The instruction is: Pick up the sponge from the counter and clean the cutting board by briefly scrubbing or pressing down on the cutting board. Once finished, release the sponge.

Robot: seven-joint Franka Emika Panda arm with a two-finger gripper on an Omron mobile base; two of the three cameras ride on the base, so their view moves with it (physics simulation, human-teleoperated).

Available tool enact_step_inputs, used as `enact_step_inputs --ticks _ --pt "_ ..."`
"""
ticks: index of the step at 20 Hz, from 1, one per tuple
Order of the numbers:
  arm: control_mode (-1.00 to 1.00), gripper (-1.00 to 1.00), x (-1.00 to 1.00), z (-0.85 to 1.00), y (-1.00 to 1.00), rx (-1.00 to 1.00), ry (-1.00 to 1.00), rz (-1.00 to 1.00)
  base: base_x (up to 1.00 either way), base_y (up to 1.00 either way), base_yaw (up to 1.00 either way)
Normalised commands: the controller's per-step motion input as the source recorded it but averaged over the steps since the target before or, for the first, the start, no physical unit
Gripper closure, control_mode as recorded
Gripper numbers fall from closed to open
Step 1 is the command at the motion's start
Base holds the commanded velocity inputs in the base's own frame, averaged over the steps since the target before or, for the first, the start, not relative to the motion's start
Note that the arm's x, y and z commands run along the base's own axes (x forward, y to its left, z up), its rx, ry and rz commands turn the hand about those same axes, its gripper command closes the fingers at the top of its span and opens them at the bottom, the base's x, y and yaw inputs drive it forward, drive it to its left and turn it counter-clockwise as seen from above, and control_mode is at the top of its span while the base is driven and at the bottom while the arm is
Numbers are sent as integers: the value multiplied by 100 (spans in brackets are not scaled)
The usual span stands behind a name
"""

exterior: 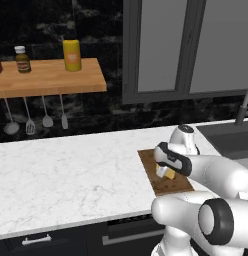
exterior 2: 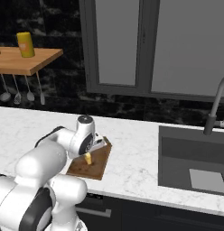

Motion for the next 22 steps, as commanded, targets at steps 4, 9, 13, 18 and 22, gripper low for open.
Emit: enact_step_inputs --ticks 4,9,13,18,22 --pt "-100 100 15 -17 -27 0 -9 0 0 0 0" --pt "-100 100 52 -5 -8 0 -6 0 0 0 0" --pt "-100 100 64 0 0 0 0 0 0 0 0" --pt "-100 100 29 0 0 0 0 0 0 0 0" --pt "-100 100 -15 -1 0 0 0 0 0 0 0"
